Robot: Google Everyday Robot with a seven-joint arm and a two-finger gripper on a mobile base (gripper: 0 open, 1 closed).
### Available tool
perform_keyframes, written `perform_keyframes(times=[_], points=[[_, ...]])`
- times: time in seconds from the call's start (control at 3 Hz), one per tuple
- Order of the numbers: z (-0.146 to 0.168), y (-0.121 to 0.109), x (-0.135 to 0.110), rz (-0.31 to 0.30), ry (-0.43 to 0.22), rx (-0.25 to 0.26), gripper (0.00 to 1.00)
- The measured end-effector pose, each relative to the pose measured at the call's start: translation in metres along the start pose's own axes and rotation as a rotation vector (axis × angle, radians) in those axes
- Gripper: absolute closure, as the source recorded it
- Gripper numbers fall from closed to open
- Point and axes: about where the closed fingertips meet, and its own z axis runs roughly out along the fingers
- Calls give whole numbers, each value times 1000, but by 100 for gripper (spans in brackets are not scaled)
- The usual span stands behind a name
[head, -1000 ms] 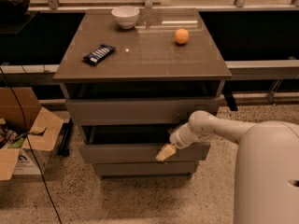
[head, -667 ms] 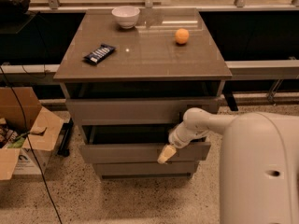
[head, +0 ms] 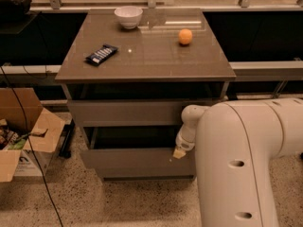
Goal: Open middle drawer
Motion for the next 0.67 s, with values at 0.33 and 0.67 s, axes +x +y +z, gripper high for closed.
perform_keyframes(times=[0.33,0.67], points=[[-1,-1,0,0,0,0,93],[2,18,12,39,-2,-27,94]])
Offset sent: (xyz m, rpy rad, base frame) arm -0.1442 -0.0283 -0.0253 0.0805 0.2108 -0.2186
